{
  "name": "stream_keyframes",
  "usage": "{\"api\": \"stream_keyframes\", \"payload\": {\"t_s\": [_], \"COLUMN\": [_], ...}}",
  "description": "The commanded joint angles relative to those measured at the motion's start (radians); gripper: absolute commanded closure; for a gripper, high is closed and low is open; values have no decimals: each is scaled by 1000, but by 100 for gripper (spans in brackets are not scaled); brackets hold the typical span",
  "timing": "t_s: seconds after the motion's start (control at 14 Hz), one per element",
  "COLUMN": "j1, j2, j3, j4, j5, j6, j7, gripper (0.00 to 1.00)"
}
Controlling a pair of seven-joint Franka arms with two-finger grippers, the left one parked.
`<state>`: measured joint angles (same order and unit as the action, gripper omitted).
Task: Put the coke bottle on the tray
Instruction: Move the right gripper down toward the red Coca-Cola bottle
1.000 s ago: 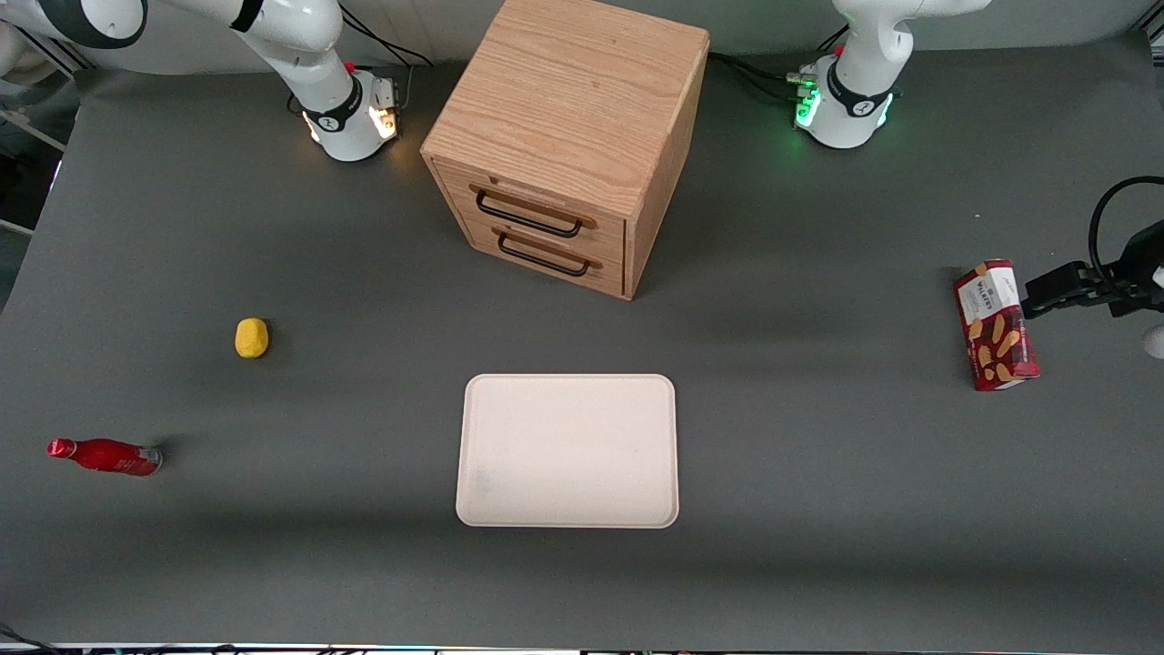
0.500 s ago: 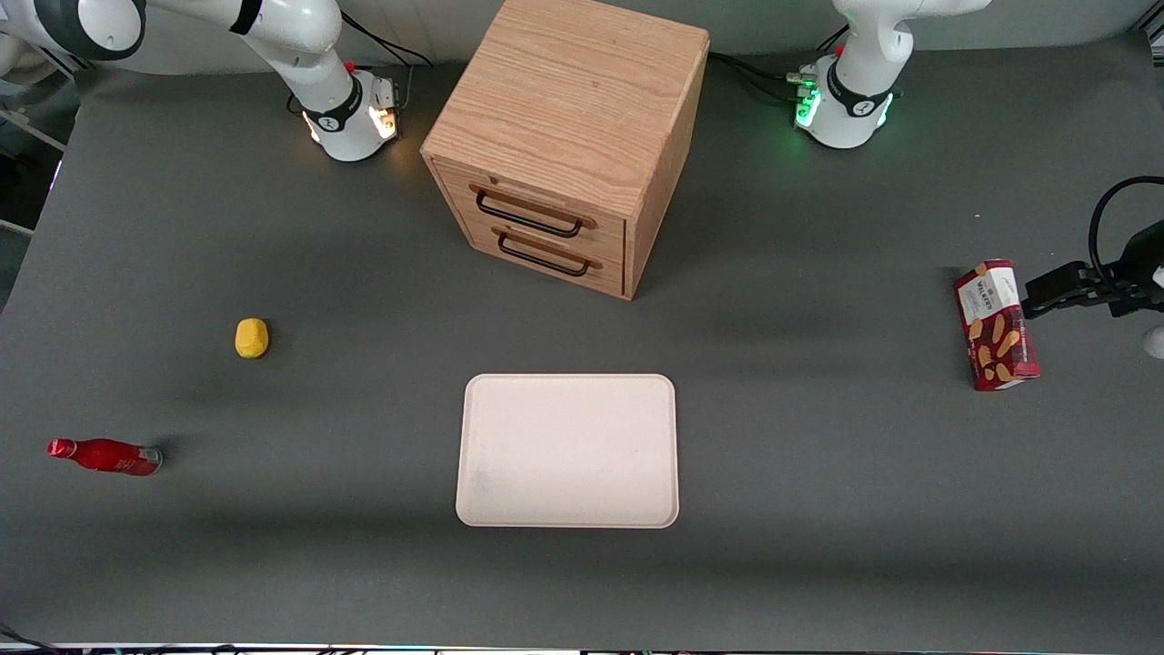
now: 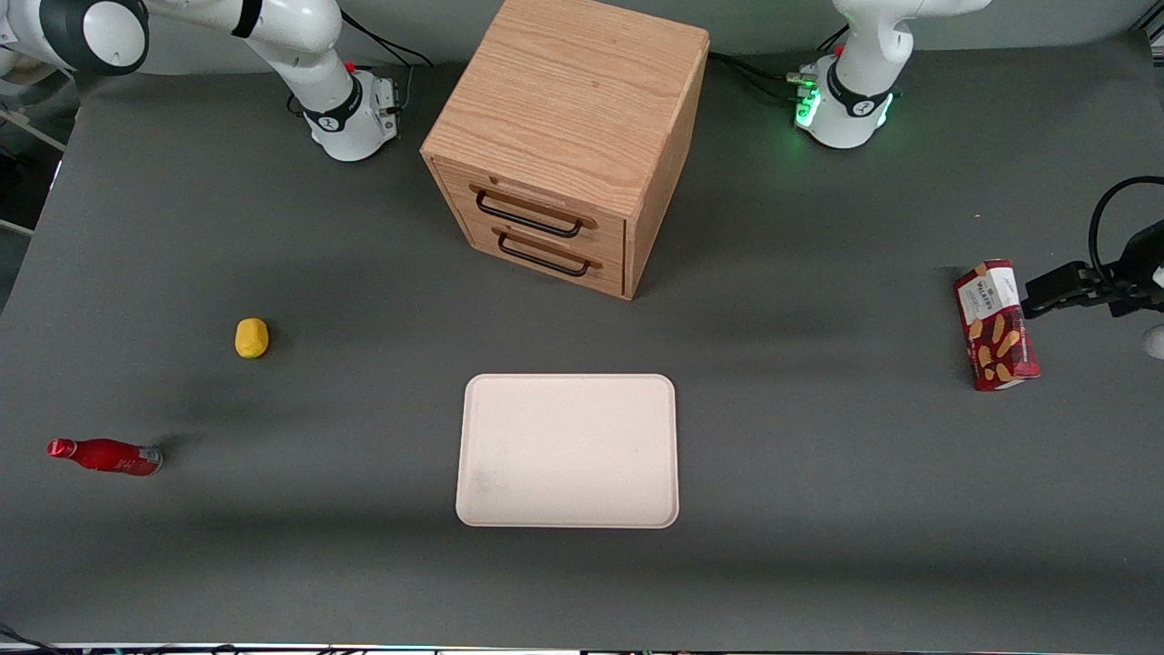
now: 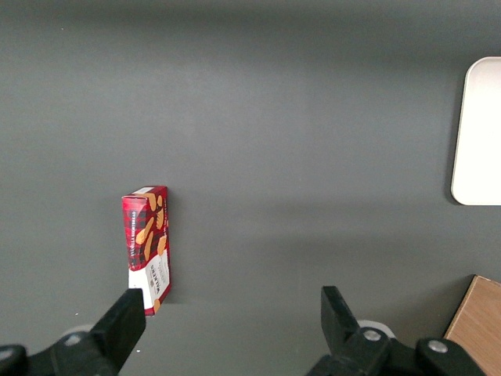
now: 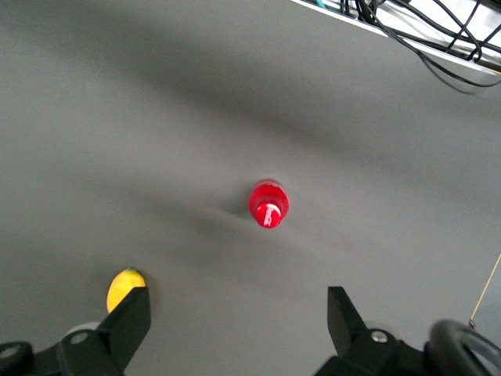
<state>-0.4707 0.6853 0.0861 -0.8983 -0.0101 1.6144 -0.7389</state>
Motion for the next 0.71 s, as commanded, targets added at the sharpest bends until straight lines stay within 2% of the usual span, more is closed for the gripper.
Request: {"api": "stream_keyframes", "payload": {"t_s": [0.0, 0.21, 0.64], "j1": [0, -2, -6], "j2": [-61, -89, -72], "j3": [0, -5, -6], "j4": [-169, -301, -393], "j5": [-2, -1, 15], "j6": [117, 254, 393], "j7": [-39, -92, -122], "gripper": [0, 0, 0]}}
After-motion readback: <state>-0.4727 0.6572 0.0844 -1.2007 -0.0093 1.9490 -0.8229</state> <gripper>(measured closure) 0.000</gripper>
